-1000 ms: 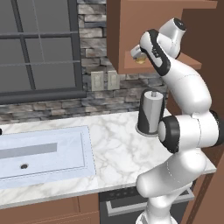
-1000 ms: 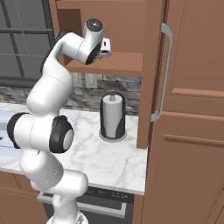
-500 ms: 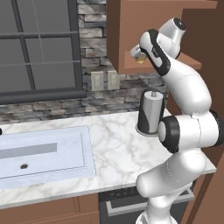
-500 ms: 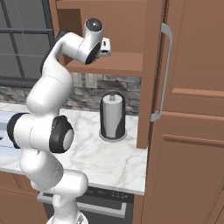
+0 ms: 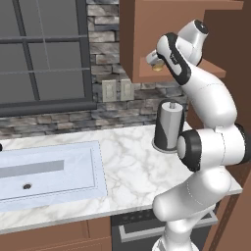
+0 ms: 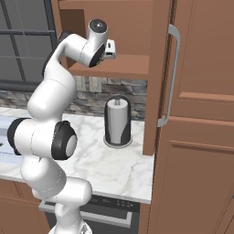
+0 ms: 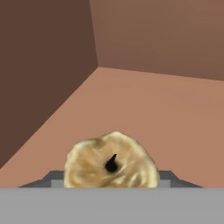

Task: Get the candle and the beer from the cabinet and move them to the dining counter.

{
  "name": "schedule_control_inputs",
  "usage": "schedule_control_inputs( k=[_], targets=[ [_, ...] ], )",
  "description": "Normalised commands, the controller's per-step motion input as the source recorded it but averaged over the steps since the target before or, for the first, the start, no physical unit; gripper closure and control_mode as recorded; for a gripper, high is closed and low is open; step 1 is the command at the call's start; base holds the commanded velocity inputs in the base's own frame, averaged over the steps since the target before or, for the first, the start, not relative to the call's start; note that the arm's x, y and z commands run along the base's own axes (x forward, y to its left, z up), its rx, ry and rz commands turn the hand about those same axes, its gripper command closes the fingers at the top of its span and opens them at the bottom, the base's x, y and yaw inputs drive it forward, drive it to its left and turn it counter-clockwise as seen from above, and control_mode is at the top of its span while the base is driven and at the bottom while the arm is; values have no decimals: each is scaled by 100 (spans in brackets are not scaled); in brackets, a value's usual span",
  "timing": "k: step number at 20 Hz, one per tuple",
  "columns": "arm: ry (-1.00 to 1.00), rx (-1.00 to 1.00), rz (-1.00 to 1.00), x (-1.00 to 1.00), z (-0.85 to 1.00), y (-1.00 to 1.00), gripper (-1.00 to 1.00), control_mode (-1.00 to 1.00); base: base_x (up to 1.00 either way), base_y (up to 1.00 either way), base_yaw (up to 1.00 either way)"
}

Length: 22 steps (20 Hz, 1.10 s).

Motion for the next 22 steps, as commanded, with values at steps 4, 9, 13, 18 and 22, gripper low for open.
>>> schedule_control_inputs(
  k=[4,9,13,18,22],
  targets=[
    [0,0,0,-2,0,0,100,-100,0,0,0],
    [0,0,0,-8,0,0,100,-100,0,0,0],
    [-4,0,0,-20,-1,-2,100,-100,0,0,0],
    [-4,0,-2,-25,-1,-2,100,-100,0,0,0],
    [-7,1,-3,-34,-1,-6,100,-100,0,0,0]
  ],
)
